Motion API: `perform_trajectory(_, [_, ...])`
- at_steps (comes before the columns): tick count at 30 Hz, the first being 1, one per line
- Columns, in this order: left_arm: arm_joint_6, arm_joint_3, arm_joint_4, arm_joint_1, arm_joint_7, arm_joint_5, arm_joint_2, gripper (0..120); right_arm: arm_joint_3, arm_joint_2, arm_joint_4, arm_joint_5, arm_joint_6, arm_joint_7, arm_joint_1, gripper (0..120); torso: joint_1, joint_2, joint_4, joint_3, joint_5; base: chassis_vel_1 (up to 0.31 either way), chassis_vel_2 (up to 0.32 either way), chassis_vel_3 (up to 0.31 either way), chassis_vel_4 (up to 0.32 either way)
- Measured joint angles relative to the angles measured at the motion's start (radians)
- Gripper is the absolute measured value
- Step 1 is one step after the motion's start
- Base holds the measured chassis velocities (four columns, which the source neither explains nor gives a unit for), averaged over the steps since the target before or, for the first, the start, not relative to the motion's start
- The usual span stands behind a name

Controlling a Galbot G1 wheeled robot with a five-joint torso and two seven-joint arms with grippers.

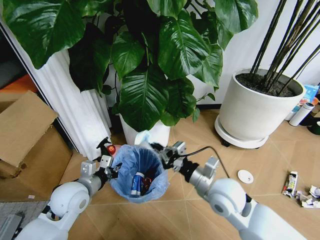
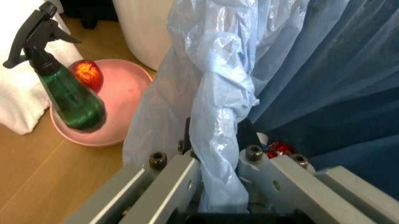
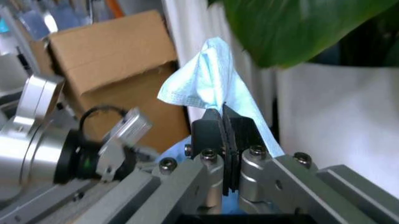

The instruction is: Pick up the trash bin and place the garbage on the floor into it.

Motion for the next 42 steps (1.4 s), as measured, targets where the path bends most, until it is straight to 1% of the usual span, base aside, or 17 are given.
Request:
perform_trajectory(9, [0.001, 0.0, 0.011, -0.013, 0.0, -0.002, -0.005, 0, -0.088, 0.006, -0.049, -0.031, -0.007, -0.037, 0.037, 0, 0.0, 0.0, -0.0001, 0.0, 0.0, 0.0, 0.0, 0.0, 0.0])
perform_trajectory(11, [0.001, 0.0, 0.015, -0.015, 0.002, -0.003, -0.004, 0, -0.098, 0.007, -0.052, -0.031, -0.016, -0.032, 0.047, 11, 0.0, 0.0, 0.0, 0.0, -0.0001, 0.0, 0.0, 0.0, 0.0])
perform_trajectory(12, [0.001, 0.0, 0.015, -0.015, 0.002, -0.003, -0.004, 0, -0.098, 0.007, -0.052, -0.031, -0.016, -0.032, 0.047, 11, 0.0, 0.0, 0.0, 0.0, -0.0001, 0.0, 0.0, 0.0, 0.0])
perform_trajectory(14, [0.001, -0.003, 0.018, -0.018, 0.004, -0.005, -0.003, 0, -0.106, 0.009, -0.058, -0.033, -0.022, -0.028, 0.053, 22, 0.0, 0.0, 0.0, 0.0, 0.0, 0.0, 0.0, 0.0, 0.0])
perform_trajectory(15, [0.001, -0.003, 0.018, -0.018, 0.004, -0.005, -0.003, 0, -0.106, 0.009, -0.058, -0.033, -0.022, -0.028, 0.053, 22, 0.0, 0.0, 0.0, 0.0, 0.0, 0.0, 0.0, 0.0, 0.0])
perform_trajectory(18, [0.001, -0.004, 0.021, -0.019, 0.007, -0.006, -0.001, 0, -0.11, 0.013, -0.064, -0.035, -0.024, -0.027, 0.053, 33, 0.0, 0.0, 0.0, 0.0, 0.0, 0.0, 0.0, 0.0, 0.0])
perform_trajectory(19, [0.001, -0.005, 0.021, -0.019, 0.008, -0.006, -0.001, 0, -0.112, 0.014, -0.066, -0.036, -0.025, -0.027, 0.053, 39, 0.0, 0.0, 0.0, 0.0, 0.0, 0.0, 0.0, 0.0, 0.0])
perform_trajectory(20, [0.001, -0.005, 0.021, -0.019, 0.008, -0.006, -0.001, 0, -0.112, 0.014, -0.066, -0.036, -0.025, -0.027, 0.053, 39, 0.0, 0.0, 0.0, 0.0, 0.0, 0.0, 0.0, 0.0, 0.0])
perform_trajectory(23, [0.001, -0.005, 0.023, -0.022, 0.01, -0.008, 0.0, 0, -0.116, 0.016, -0.069, -0.037, -0.028, -0.027, 0.053, 54, 0.0, 0.0, 0.0, 0.0, 0.0, 0.0, 0.0, 0.0, 0.0])
perform_trajectory(24, [0.001, -0.005, 0.023, -0.022, 0.01, -0.008, 0.0, 0, -0.116, 0.016, -0.069, -0.037, -0.028, -0.027, 0.053, 54, 0.0, 0.0, 0.0, 0.0, 0.0, 0.0, 0.0, 0.0, 0.0])
perform_trajectory(27, [0.001, -0.005, 0.024, -0.024, 0.011, -0.009, 0.001, 0, -0.118, 0.018, -0.074, -0.041, -0.028, -0.027, 0.054, 68, 0.0, 0.0, 0.0, 0.0, 0.0, 0.0, 0.0, 0.0, 0.0])
perform_trajectory(28, [0.001, -0.005, 0.024, -0.024, 0.011, -0.009, 0.001, 0, -0.118, 0.018, -0.074, -0.041, -0.028, -0.027, 0.054, 68, 0.0, 0.0, 0.0, 0.0, 0.0, 0.0, 0.0, 0.0, 0.0])
perform_trajectory(31, [0.001, -0.006, 0.024, -0.024, 0.012, -0.009, 0.001, 0, -0.118, 0.02, -0.078, -0.046, -0.027, -0.027, 0.054, 83, 0.0, 0.0, 0.0, 0.0, 0.0, 0.0, 0.0, 0.0, 0.0])
perform_trajectory(32, [0.001, -0.006, 0.024, -0.024, 0.012, -0.009, 0.001, 0, -0.118, 0.02, -0.078, -0.046, -0.027, -0.027, 0.054, 83, 0.0, 0.0, 0.0, 0.0, 0.0, 0.0, 0.0, 0.0, 0.0])
perform_trajectory(34, [0.001, -0.007, 0.024, -0.023, 0.012, -0.009, 0.001, 0, -0.109, 0.023, -0.078, -0.051, -0.023, -0.027, 0.054, 94, 0.0, 0.0, 0.0, 0.0, 0.0, 0.0, 0.0, 0.0, 0.0])
perform_trajectory(40, [0.001, -0.01, 0.023, -0.02, 0.011, -0.009, -0.001, 0, -0.062, 0.023, -0.064, -0.053, -0.009, -0.01, 0.048, 100, 0.0, 0.0, 0.0, 0.0, 0.0001, 0.0, 0.0, 0.0, 0.0])
perform_trajectory(42, [0.0, -0.018, 0.022, -0.015, 0.011, -0.009, -0.002, 0, -0.008, 0.005, -0.047, -0.048, -0.007, 0.01, 0.038, 100, 0.0, 0.0, 0.0001, 0.0, 0.0, 0.0, 0.0, 0.0, 0.0])
